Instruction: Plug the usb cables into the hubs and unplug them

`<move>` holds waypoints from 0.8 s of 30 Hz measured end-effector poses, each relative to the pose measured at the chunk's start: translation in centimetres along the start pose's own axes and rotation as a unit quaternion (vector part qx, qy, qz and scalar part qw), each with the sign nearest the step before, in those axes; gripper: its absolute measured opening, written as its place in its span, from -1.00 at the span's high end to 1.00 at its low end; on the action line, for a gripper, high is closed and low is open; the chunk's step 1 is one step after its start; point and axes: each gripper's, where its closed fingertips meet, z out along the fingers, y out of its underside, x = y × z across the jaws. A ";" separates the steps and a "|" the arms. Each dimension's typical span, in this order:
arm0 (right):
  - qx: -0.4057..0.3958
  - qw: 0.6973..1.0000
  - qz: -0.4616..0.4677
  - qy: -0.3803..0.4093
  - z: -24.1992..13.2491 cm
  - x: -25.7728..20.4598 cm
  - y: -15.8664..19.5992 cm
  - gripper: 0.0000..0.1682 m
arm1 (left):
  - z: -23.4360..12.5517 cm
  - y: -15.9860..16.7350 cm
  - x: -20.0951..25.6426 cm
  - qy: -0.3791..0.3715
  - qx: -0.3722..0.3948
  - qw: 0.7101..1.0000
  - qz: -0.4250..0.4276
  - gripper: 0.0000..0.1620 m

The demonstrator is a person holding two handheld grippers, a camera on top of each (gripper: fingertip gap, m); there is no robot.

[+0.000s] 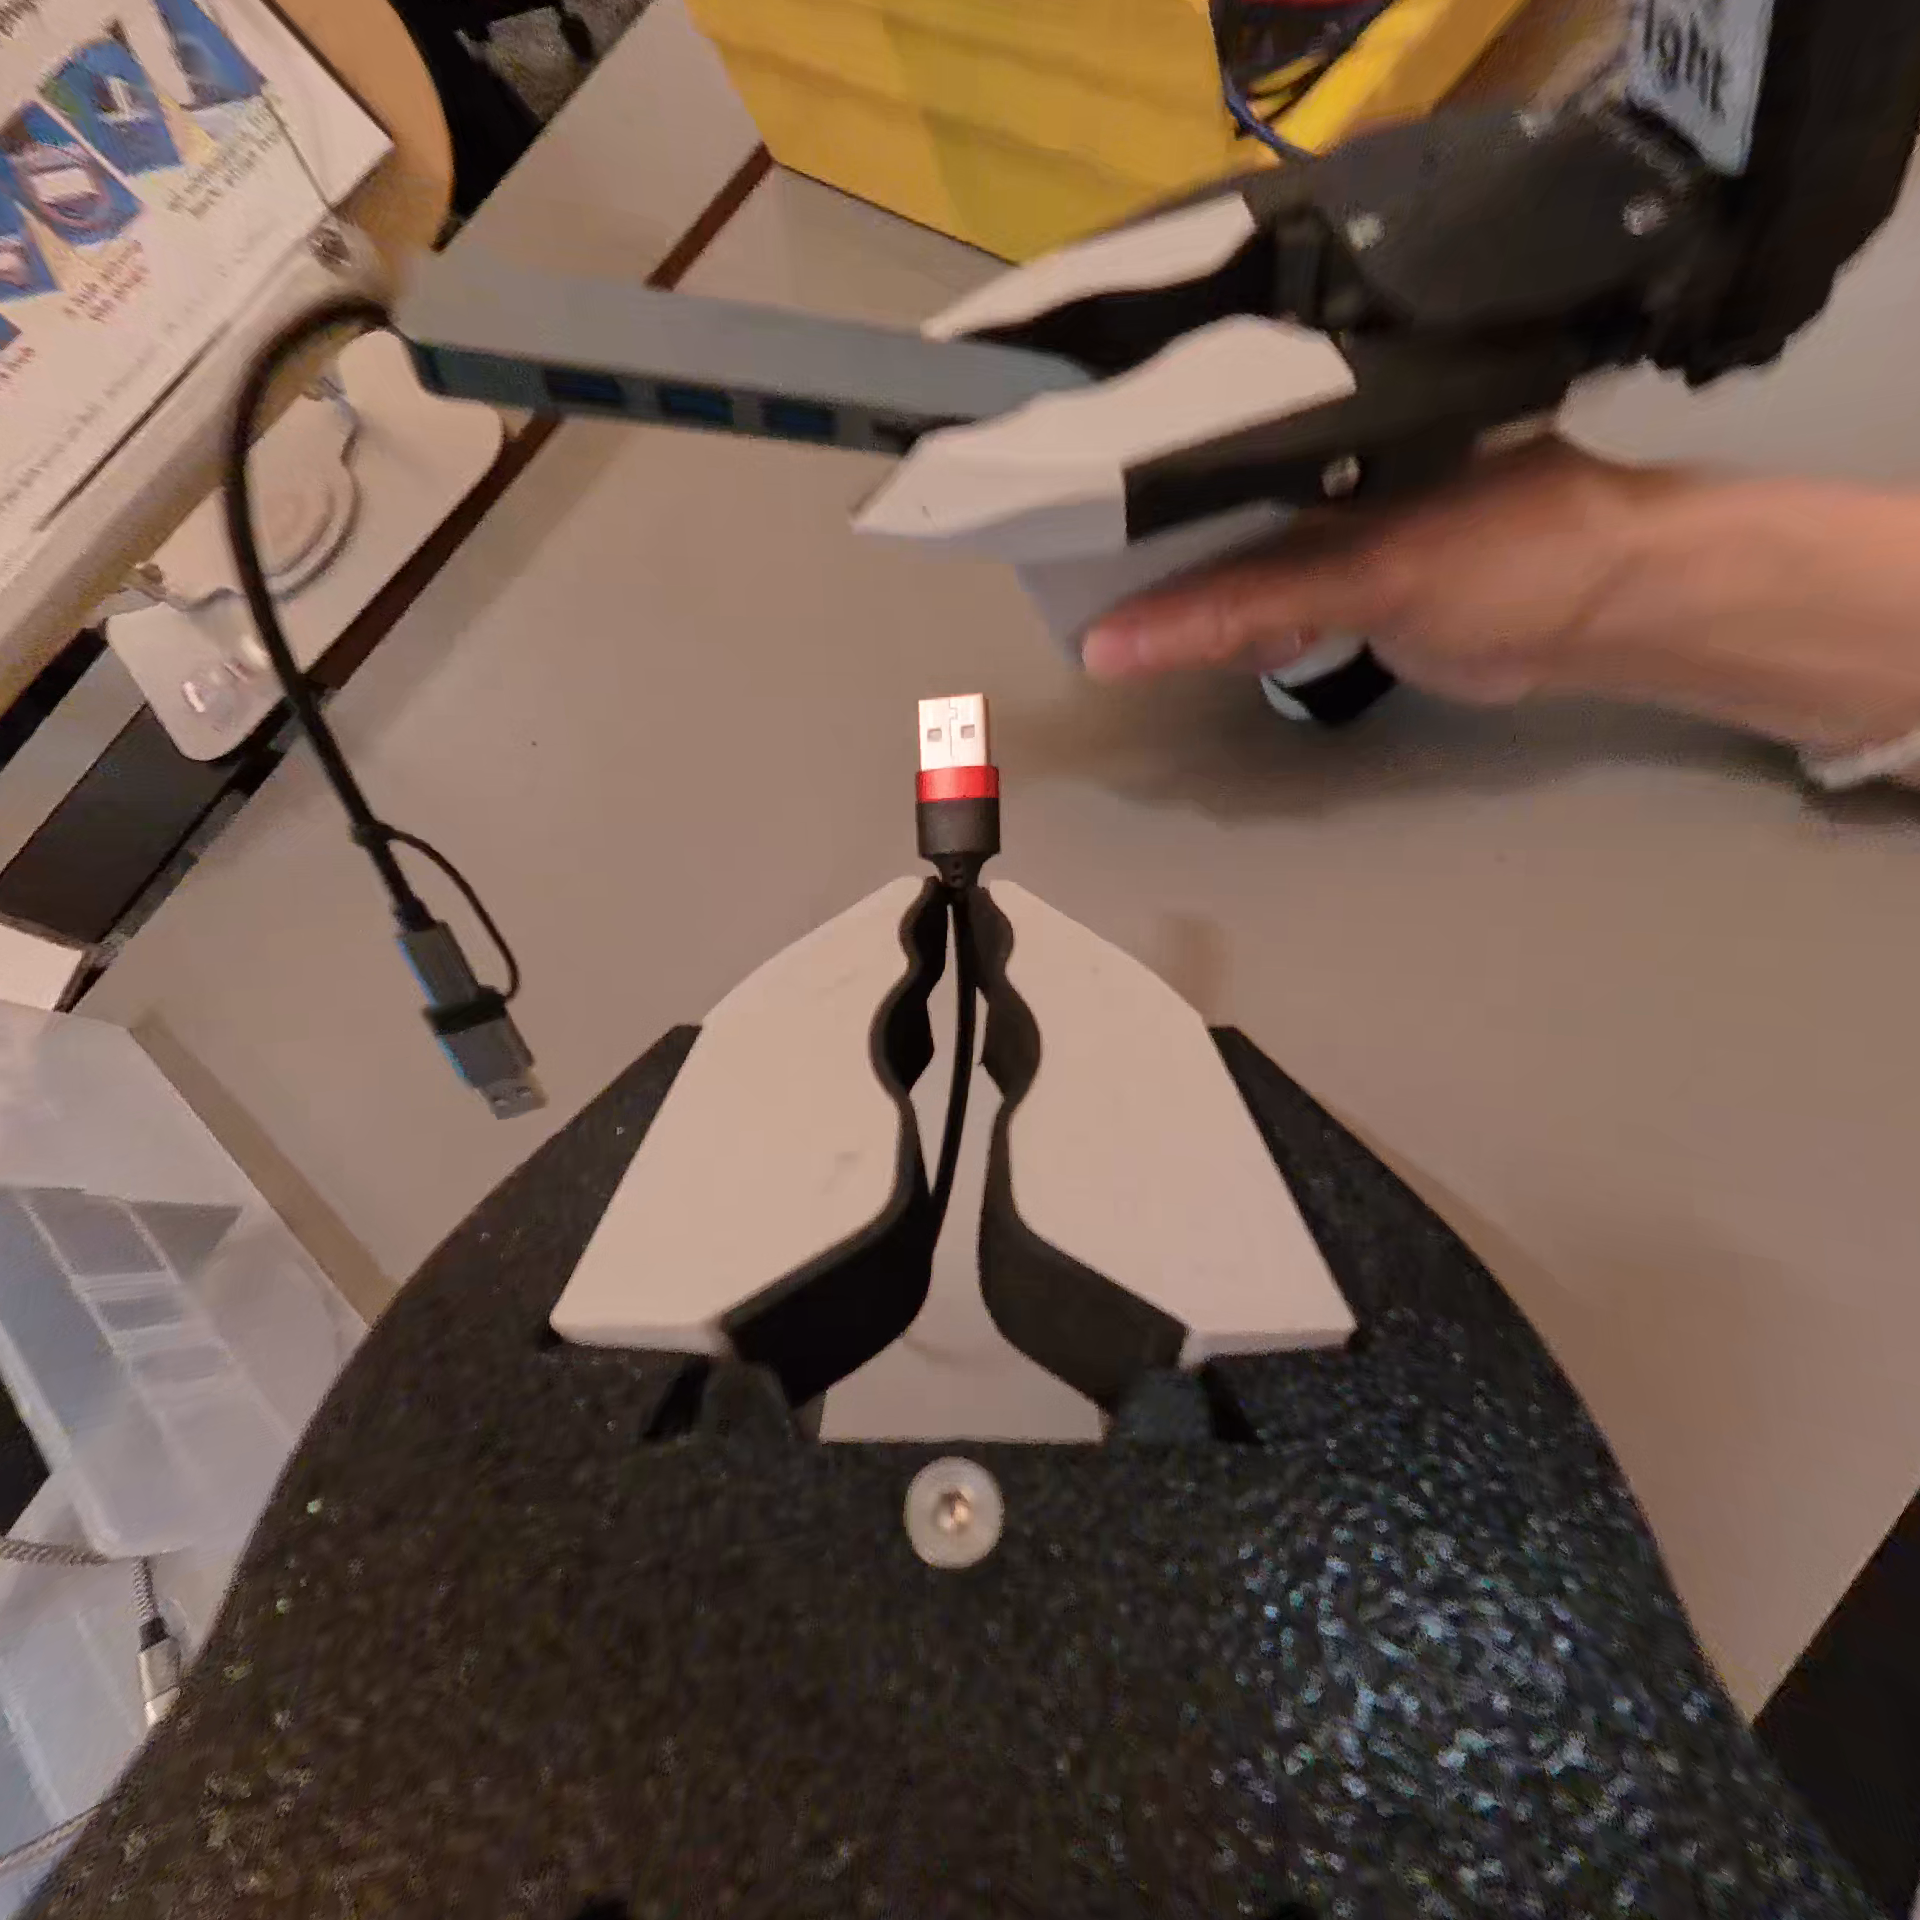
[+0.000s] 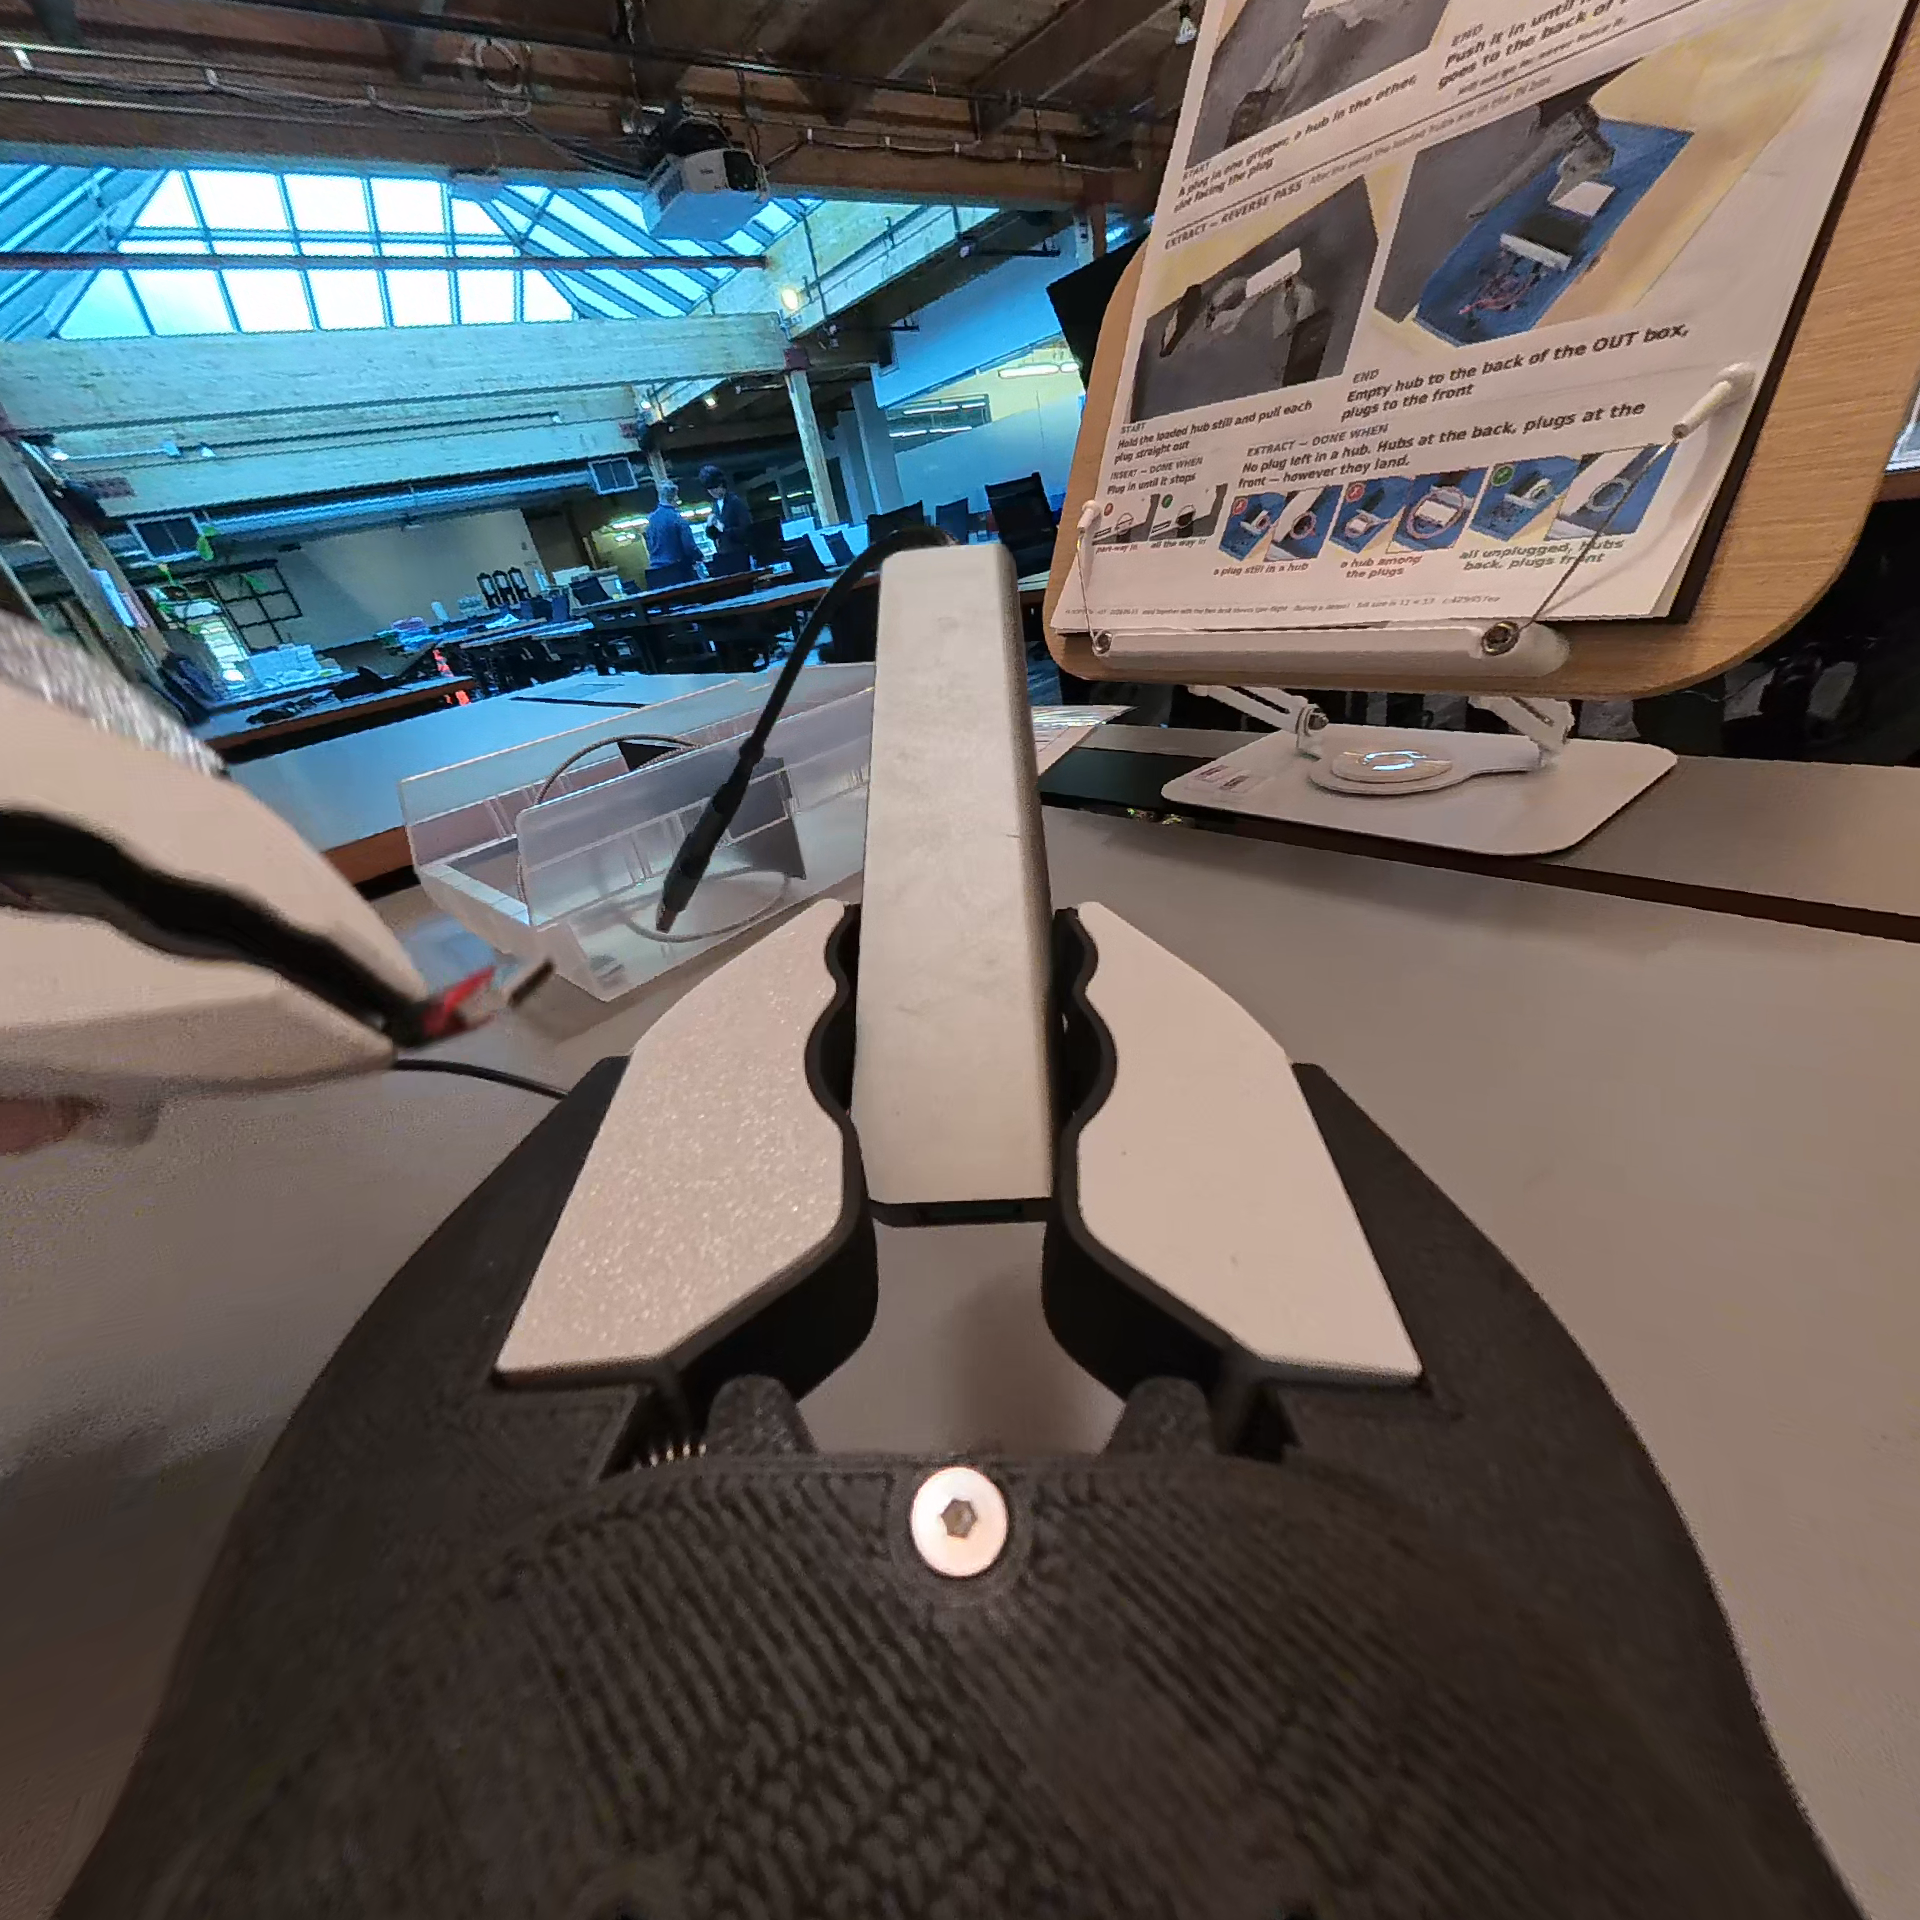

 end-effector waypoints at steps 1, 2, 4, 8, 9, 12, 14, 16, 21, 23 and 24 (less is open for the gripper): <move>0.000 1.000 -0.001 0.000 0.0 0.0 0.0 0.58 | 0.0 -0.8 -0.3 -0.006 -0.003 1.000 -0.006 0.95; -0.002 1.000 -0.002 0.000 0.0 -0.1 0.0 0.58 | 0.1 -1.4 -0.7 -0.013 -0.009 1.000 -0.008 0.95; -0.004 1.000 -0.006 0.003 0.1 -0.1 0.1 0.58 | 0.5 -2.4 -1.6 -0.030 -0.023 0.999 -0.001 0.95; -0.010 1.000 -0.020 0.013 0.2 -0.1 0.2 0.58 | 1.4 -3.4 -2.9 -0.052 -0.054 0.997 0.018 0.95; -0.011 1.000 -0.023 0.015 0.2 -0.1 0.3 0.58 | 1.8 -3.4 -3.1 -0.052 -0.063 0.996 0.021 0.95; -0.015 0.999 -0.033 0.020 0.3 -0.2 0.4 0.58 | 2.5 -3.3 -3.4 -0.055 -0.080 0.995 0.027 0.95; -0.018 0.999 -0.042 0.023 0.4 -0.3 0.5 0.58 | 2.6 -3.3 -3.5 -0.058 -0.082 0.994 0.032 0.95; -0.021 0.998 -0.052 0.026 0.5 -0.4 0.6 0.58 | 2.7 -3.3 -3.5 -0.059 -0.085 0.994 0.036 0.95; -0.030 0.996 -0.075 0.030 0.7 -0.8 0.8 0.58 | 2.9 -2.9 -3.9 -0.074 -0.097 0.992 0.046 0.95; -0.030 0.996 -0.077 0.029 0.7 -0.8 0.8 0.58 | 3.1 -2.6 -3.8 -0.072 -0.099 0.991 0.046 0.95; -0.031 0.996 -0.080 0.030 0.7 -0.9 0.9 0.58 | 3.2 -2.6 -3.8 -0.073 -0.101 0.991 0.046 0.95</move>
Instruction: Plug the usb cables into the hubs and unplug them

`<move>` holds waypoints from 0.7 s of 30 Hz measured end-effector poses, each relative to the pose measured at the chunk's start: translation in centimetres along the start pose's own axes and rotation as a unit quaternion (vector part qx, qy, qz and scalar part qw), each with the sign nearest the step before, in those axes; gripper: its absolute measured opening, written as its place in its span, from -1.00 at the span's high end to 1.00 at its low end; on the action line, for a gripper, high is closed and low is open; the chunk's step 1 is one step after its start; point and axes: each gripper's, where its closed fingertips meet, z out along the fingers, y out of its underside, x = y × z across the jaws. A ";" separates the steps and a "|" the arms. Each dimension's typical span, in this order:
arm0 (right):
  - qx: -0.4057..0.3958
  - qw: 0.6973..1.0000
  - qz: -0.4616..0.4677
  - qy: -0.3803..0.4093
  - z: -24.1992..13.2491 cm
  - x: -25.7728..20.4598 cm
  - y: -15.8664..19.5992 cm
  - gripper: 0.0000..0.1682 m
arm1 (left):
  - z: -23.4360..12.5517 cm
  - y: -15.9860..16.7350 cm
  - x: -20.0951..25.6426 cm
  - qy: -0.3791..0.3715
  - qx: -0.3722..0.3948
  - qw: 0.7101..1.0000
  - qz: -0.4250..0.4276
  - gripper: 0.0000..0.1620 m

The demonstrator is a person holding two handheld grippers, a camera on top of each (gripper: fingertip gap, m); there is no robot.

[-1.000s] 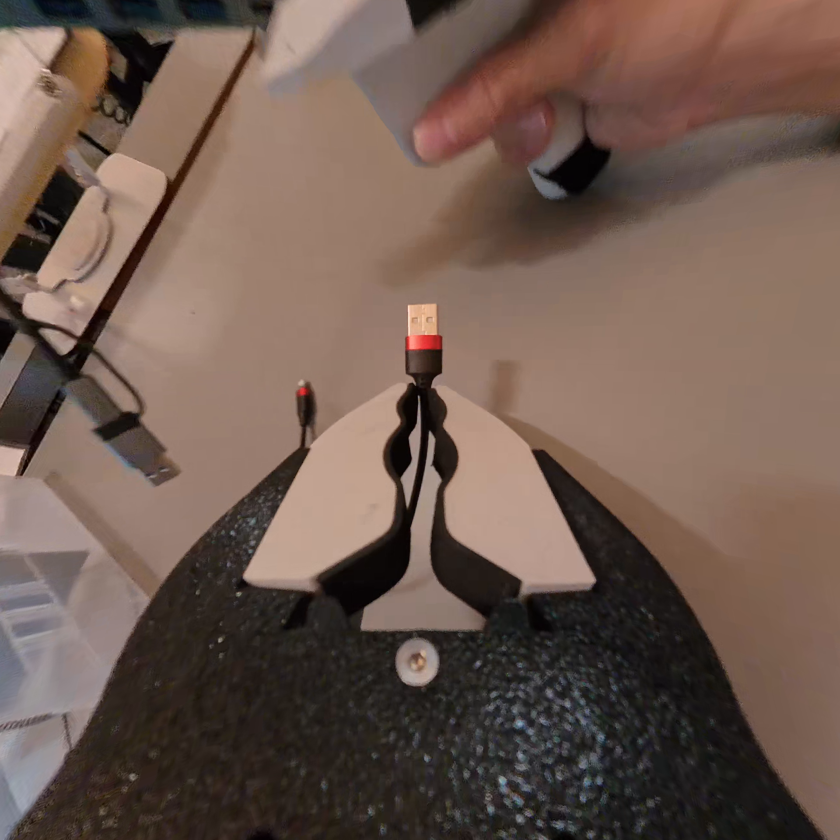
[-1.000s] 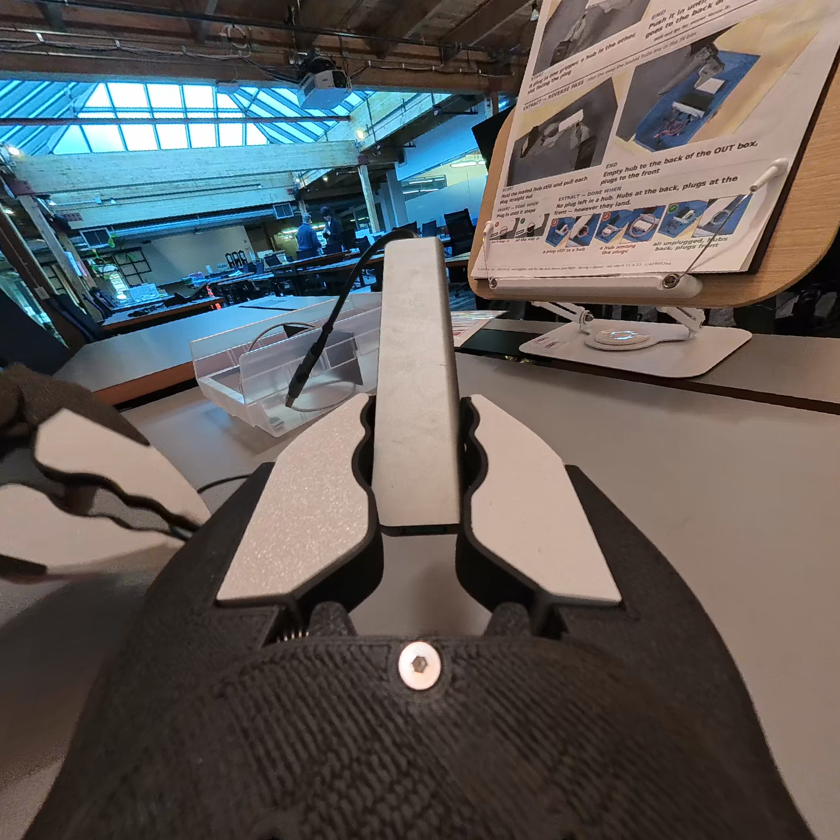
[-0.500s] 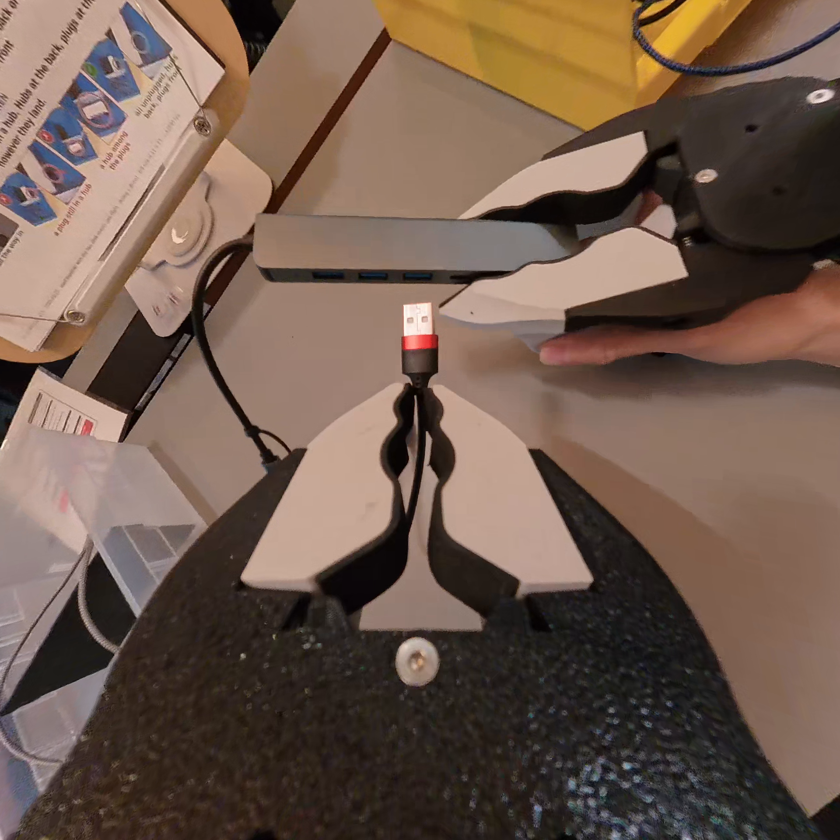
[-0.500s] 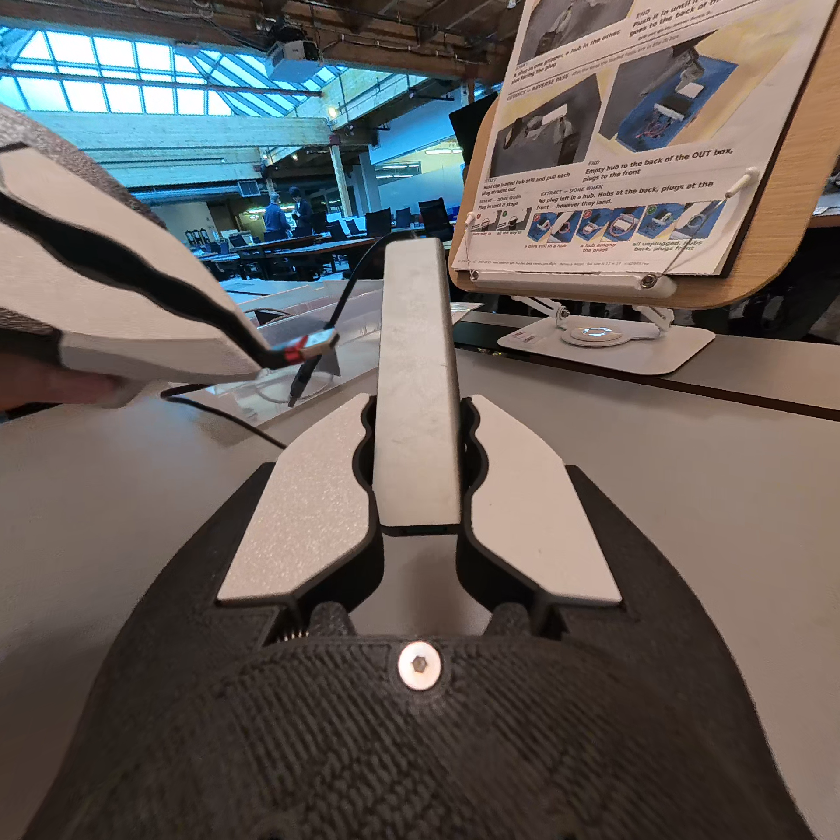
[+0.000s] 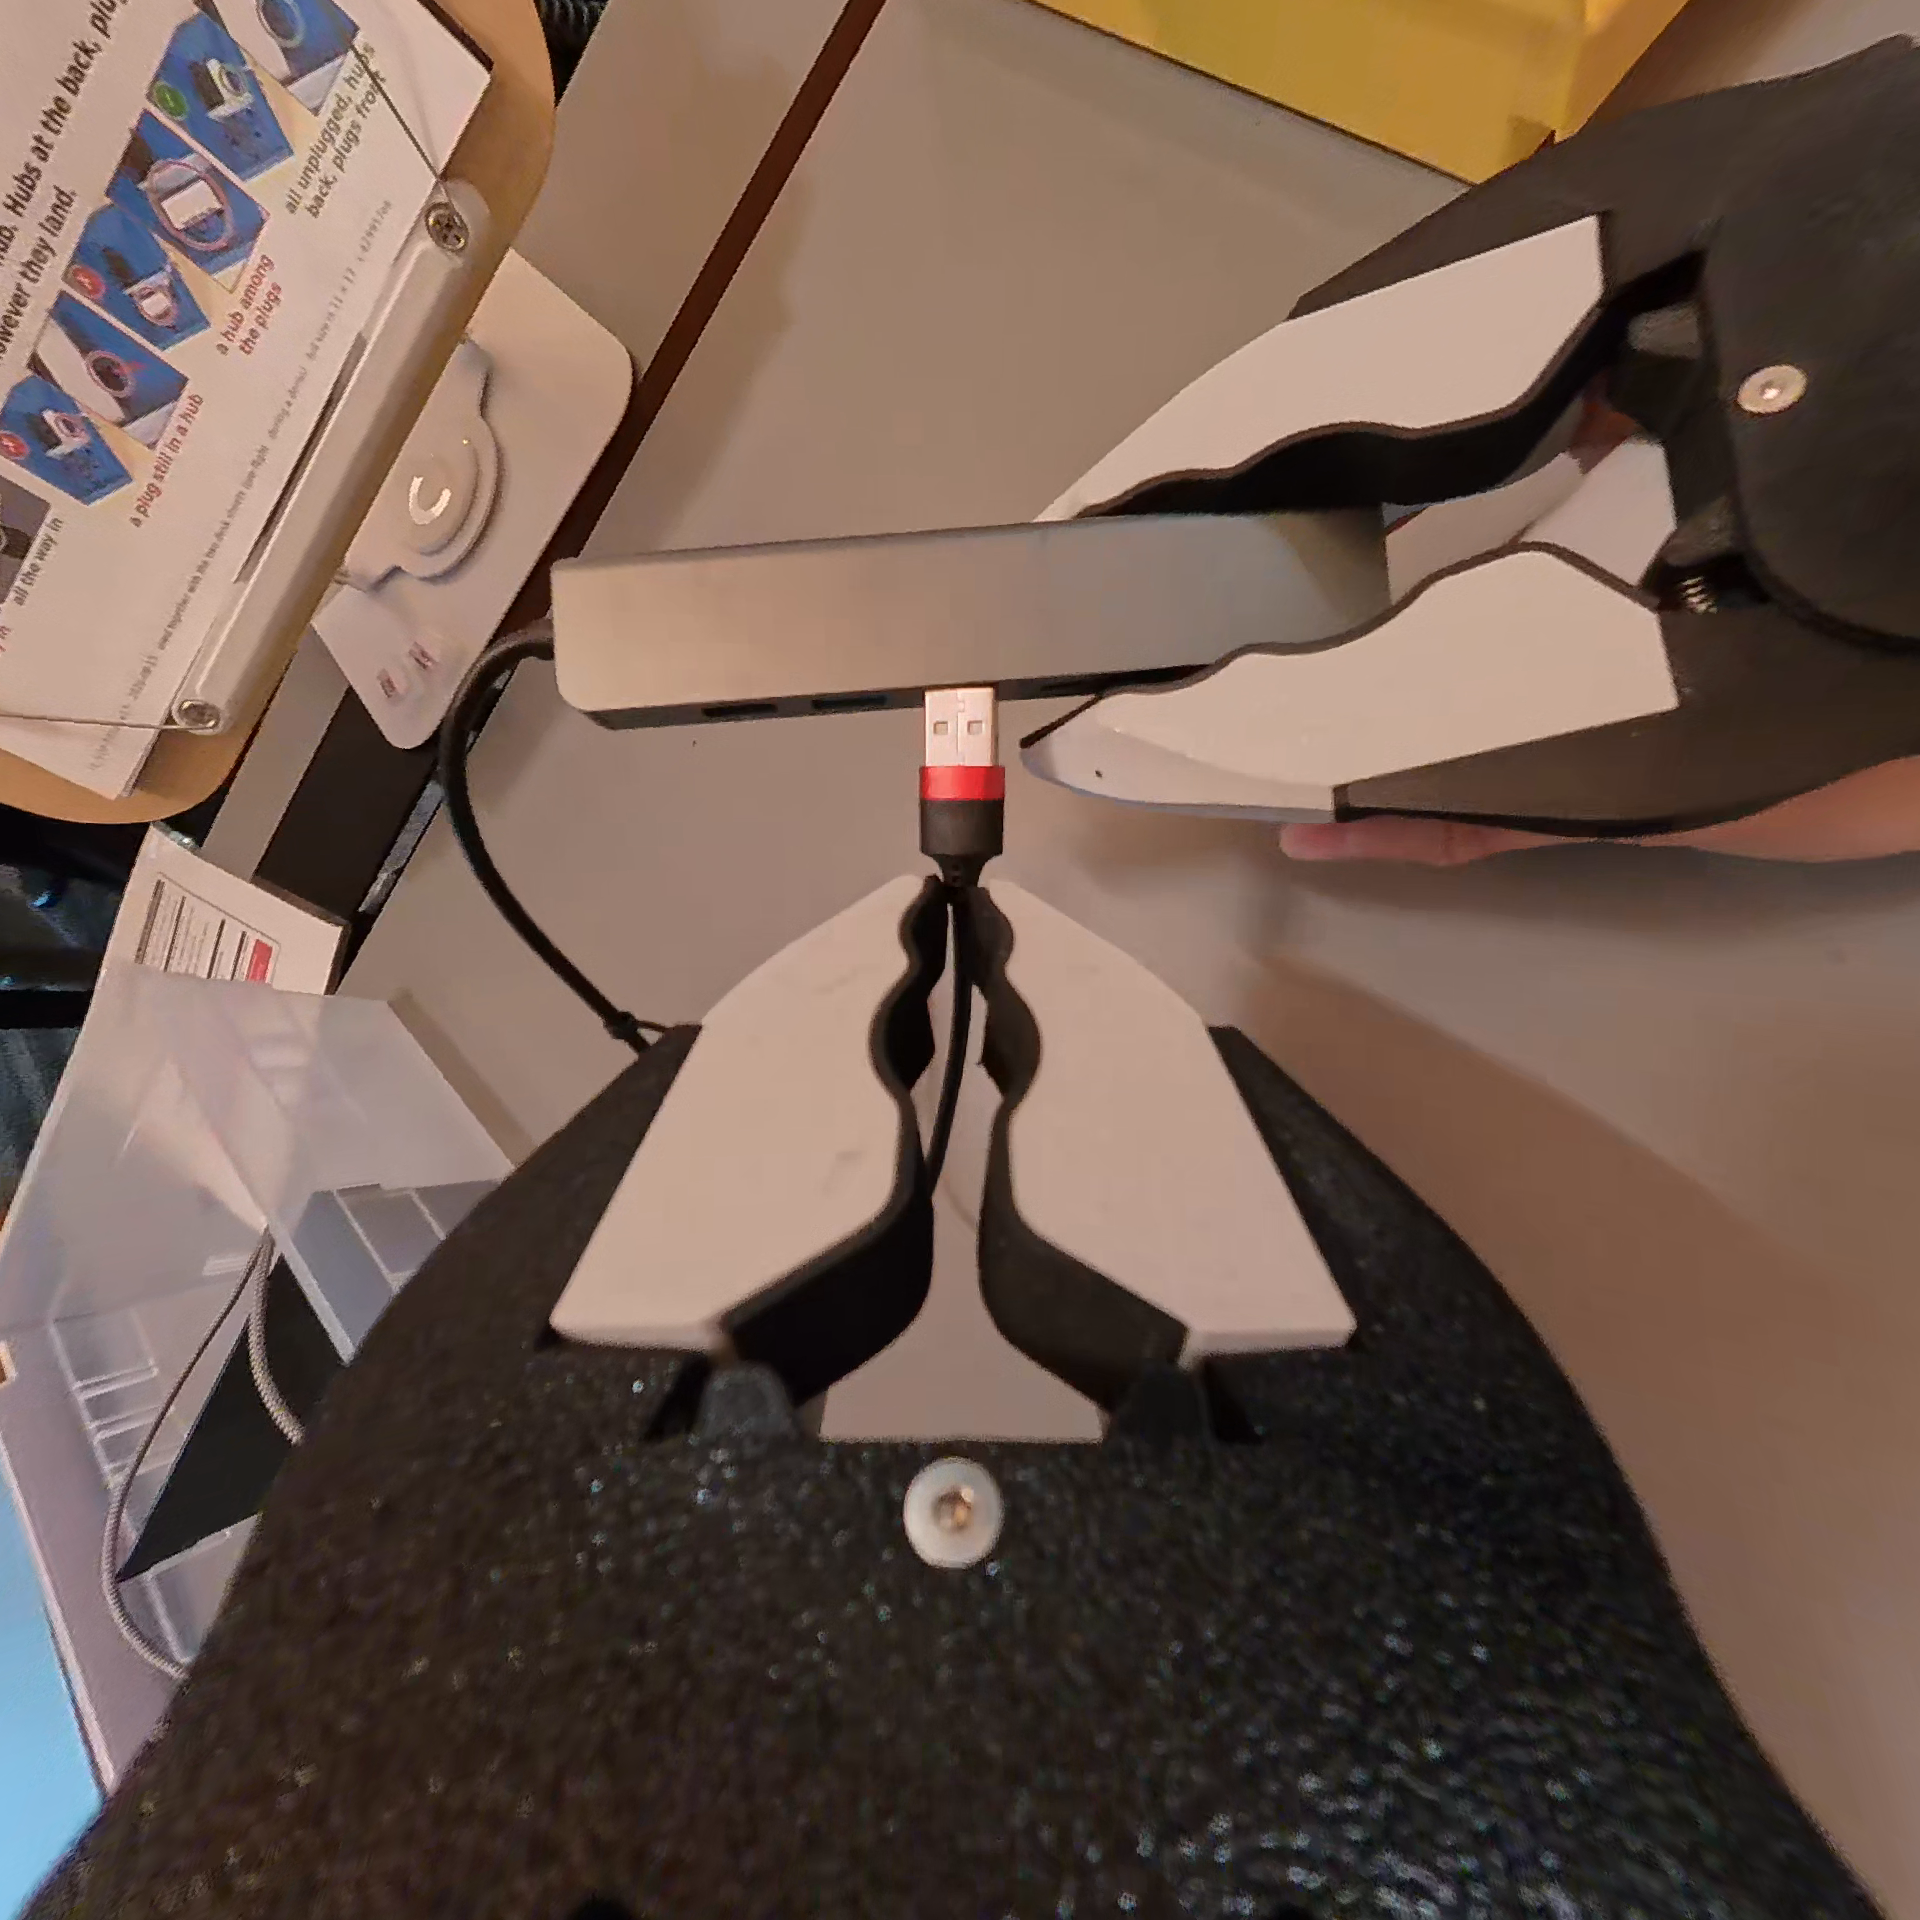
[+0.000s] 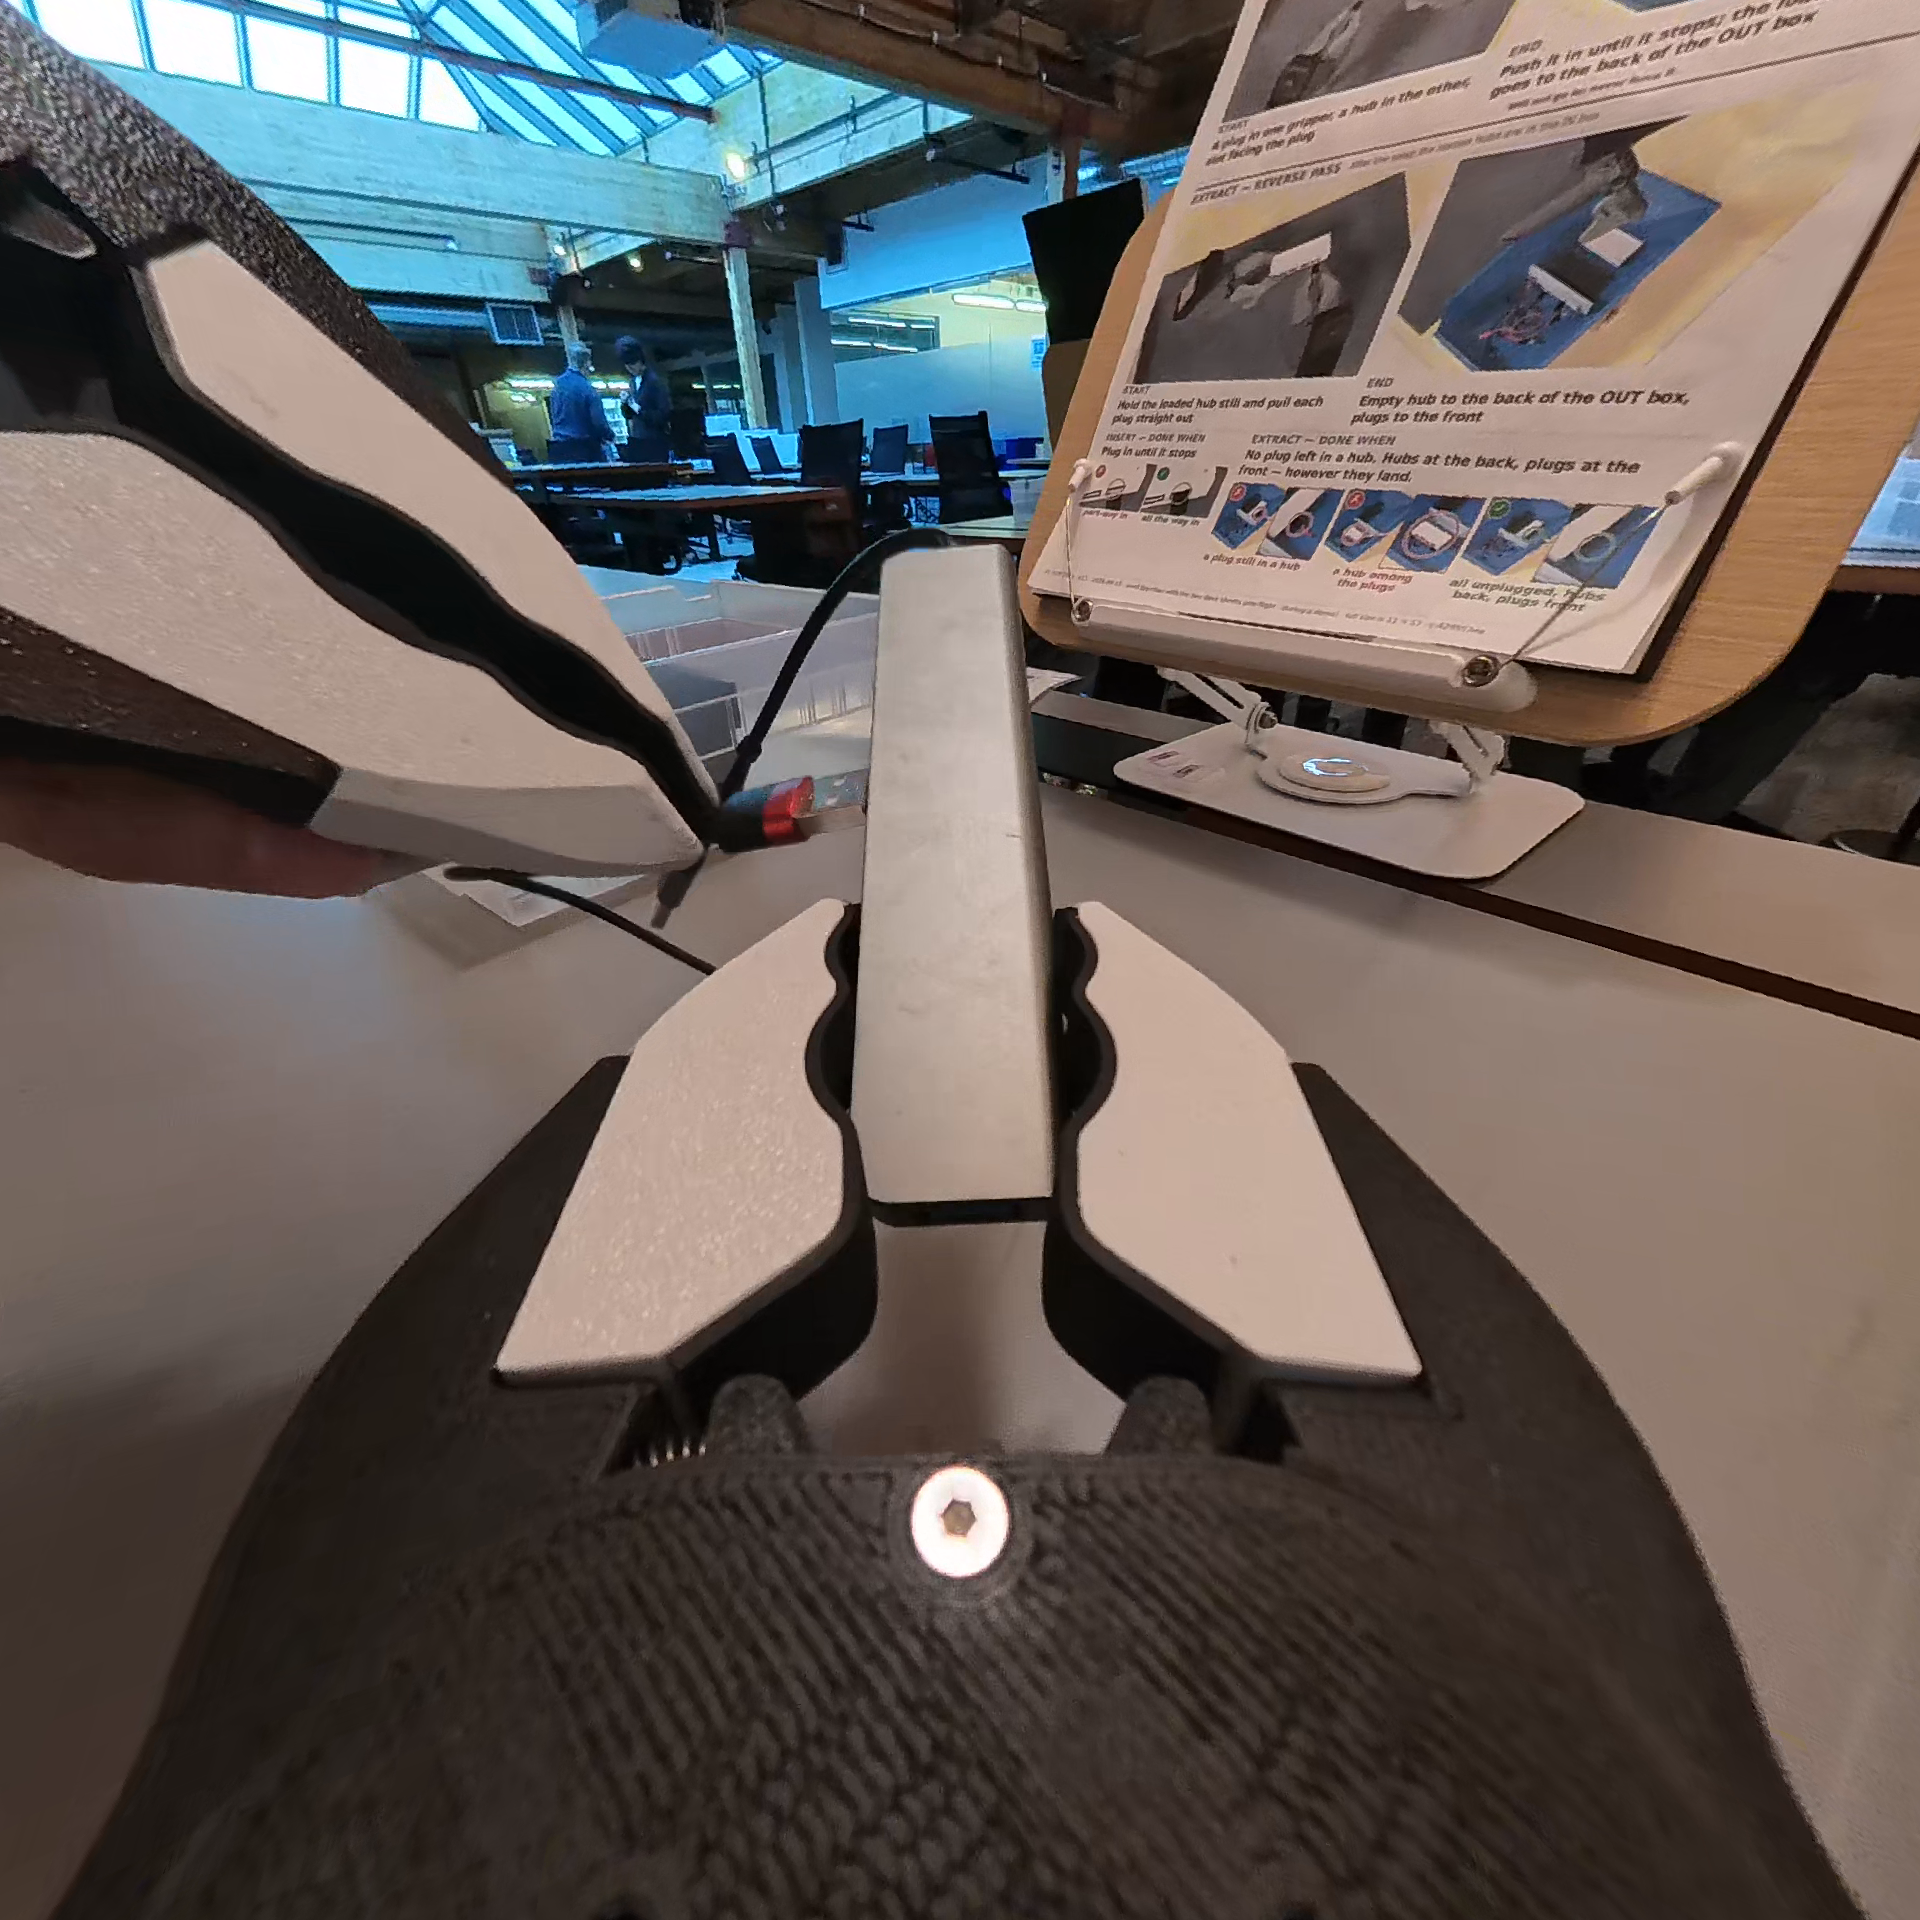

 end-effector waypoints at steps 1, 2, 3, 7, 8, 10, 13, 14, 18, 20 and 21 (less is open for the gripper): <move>-0.002 1.000 -0.002 0.001 0.0 0.0 0.0 0.58 | 0.1 0.1 -0.1 -0.003 -0.003 1.000 0.001 0.96; -0.003 1.000 -0.005 0.001 0.1 -0.1 0.1 0.58 | 0.1 0.2 -0.2 -0.007 -0.007 1.000 0.003 0.96; -0.003 1.000 -0.008 0.004 0.1 -0.1 0.1 0.58 | 0.2 0.2 -0.2 -0.010 -0.009 1.000 0.005 0.96; -0.008 1.000 -0.011 0.011 0.2 0.0 0.2 0.58 | 0.1 0.1 -0.3 -0.026 -0.012 0.999 0.021 0.96; -0.009 1.000 -0.009 0.013 0.2 0.1 0.2 0.58 | 0.0 0.0 -0.3 -0.033 -0.008 0.999 0.025 0.96; -0.010 1.000 -0.007 0.012 0.2 0.2 0.2 0.58 | -0.1 -0.2 -0.6 -0.047 -0.001 0.998 0.030 0.96; -0.020 0.999 -0.022 0.014 0.3 -0.1 0.5 0.58 | 0.2 -0.1 -0.5 -0.052 0.000 0.998 0.036 0.96; -0.023 0.999 -0.025 0.016 0.4 -0.1 0.5 0.58 | 0.2 -0.1 -0.5 -0.056 0.000 0.998 0.039 0.96; -0.014 1.000 0.019 0.004 0.1 0.3 0.4 0.58 | 0.1 -1.3 0.0 -0.042 0.070 0.996 0.019 0.96; -0.011 0.999 0.037 -0.003 0.0 0.5 0.3 0.58 | 0.0 -2.0 0.0 -0.038 0.112 0.993 0.018 0.96; -0.007 0.999 0.045 -0.003 -0.1 0.6 0.2 0.58 | -0.1 -2.4 -0.1 -0.036 0.139 0.989 0.019 0.96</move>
